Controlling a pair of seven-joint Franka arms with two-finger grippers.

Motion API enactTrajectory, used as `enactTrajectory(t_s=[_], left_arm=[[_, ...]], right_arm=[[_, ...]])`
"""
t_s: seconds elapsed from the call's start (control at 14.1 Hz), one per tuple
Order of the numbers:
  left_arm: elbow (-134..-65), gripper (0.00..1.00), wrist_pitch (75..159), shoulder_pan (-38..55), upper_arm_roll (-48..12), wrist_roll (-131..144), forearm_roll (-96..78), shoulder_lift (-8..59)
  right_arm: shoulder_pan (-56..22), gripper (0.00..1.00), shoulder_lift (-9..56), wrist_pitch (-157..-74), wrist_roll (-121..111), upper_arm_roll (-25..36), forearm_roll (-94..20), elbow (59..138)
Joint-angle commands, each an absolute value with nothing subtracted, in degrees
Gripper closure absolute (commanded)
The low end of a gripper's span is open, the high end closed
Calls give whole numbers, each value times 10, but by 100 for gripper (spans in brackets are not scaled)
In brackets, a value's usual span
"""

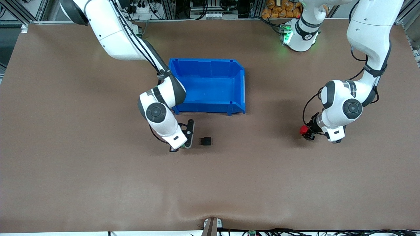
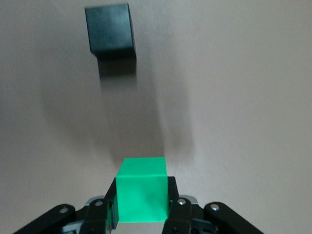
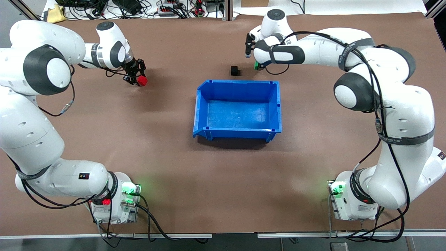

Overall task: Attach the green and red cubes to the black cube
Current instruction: 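Carry the green cube with the right gripper toward the black cube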

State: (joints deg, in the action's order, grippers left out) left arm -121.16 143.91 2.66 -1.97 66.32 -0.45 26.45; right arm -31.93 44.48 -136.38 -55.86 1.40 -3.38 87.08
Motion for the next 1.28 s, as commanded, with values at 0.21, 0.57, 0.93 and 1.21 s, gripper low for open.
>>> enactTrajectory(t_s=[0.21, 0.57, 0.93, 1.21], left_arm=[[-1207, 68, 1445, 28, -20, 670, -14, 268], [-1199, 100, 1445, 26, -32, 669, -14, 261], [-1180, 100, 1443, 27, -52, 719, -14, 259], [-1151, 100, 1439, 27, -90, 788, -14, 259]], right_arm=[[-341, 100, 469, -1354, -539, 8, -50, 838], [-352, 100, 501, -1354, -529, 8, -49, 793], [-352, 100, 516, -1356, -529, 8, -49, 772], [-358, 100, 519, -1352, -529, 8, -51, 773]])
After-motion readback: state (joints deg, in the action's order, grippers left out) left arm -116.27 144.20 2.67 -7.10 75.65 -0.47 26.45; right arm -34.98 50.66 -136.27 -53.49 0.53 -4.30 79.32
